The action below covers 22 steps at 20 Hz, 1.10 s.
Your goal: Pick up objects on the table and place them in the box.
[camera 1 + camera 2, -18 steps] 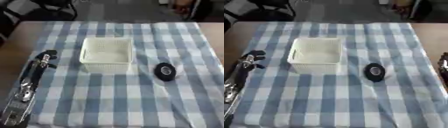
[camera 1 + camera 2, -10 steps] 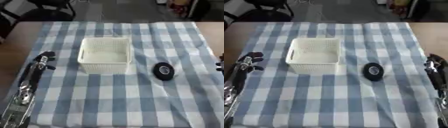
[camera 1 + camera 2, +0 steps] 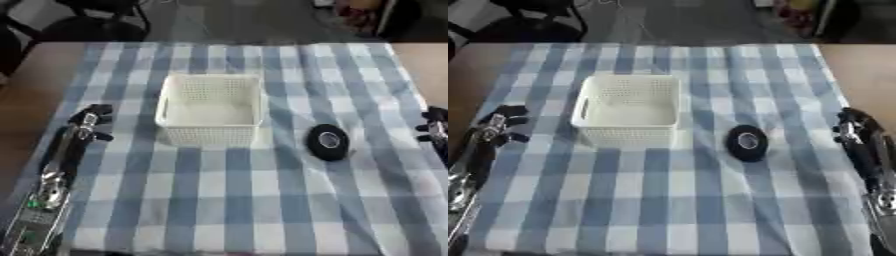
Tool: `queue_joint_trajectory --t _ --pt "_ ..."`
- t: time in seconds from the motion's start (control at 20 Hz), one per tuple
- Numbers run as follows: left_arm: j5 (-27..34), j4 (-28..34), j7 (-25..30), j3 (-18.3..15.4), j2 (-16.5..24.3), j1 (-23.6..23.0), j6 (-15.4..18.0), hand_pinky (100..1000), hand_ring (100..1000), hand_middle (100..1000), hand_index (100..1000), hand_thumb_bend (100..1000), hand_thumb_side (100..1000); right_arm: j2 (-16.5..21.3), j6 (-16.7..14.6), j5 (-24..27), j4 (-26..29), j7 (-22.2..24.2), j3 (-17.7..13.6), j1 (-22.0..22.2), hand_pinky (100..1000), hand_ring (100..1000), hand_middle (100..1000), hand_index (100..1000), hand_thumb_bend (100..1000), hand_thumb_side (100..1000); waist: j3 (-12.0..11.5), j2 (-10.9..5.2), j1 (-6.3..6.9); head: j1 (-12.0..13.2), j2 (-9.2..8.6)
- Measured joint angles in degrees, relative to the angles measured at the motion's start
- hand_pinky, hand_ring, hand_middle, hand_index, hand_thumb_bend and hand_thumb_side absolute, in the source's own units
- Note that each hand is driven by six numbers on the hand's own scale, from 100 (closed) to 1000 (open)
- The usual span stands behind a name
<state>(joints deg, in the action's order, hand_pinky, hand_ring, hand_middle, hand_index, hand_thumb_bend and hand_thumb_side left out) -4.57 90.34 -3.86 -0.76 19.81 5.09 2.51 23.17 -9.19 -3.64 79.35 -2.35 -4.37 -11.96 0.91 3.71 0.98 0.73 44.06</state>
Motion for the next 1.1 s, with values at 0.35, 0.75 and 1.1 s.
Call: queue_joint_trajectory --t 0.35,0.75,1.1 --pt "-1.14 0.04 0.04 0.0 0.0 0.0 0.01 609 767 785 832 283 1000 0.59 -0.06 -0.98 -0.02 1.06 0.59 -1.08 625 687 757 835 100 687 -0.16 0.0 -0.02 -0.01 0.0" --pt "-12.6 1.6 0.51 -0.83 0.02 -0.02 -0.04 617 771 785 829 331 1000 1.61 -0.69 -9.87 1.09 3.99 0.9 -1.54 642 709 770 839 100 690 -0.32 0.0 -0.05 -0.01 0.0" --pt "-14.32 1.79 0.69 -1.08 0.02 -0.03 -0.23 617 771 784 828 325 1000 2.21 -0.8 -12.51 1.8 4.92 1.24 -2.55 673 734 787 837 100 719 -0.49 0.0 -0.07 -0.01 0.0"
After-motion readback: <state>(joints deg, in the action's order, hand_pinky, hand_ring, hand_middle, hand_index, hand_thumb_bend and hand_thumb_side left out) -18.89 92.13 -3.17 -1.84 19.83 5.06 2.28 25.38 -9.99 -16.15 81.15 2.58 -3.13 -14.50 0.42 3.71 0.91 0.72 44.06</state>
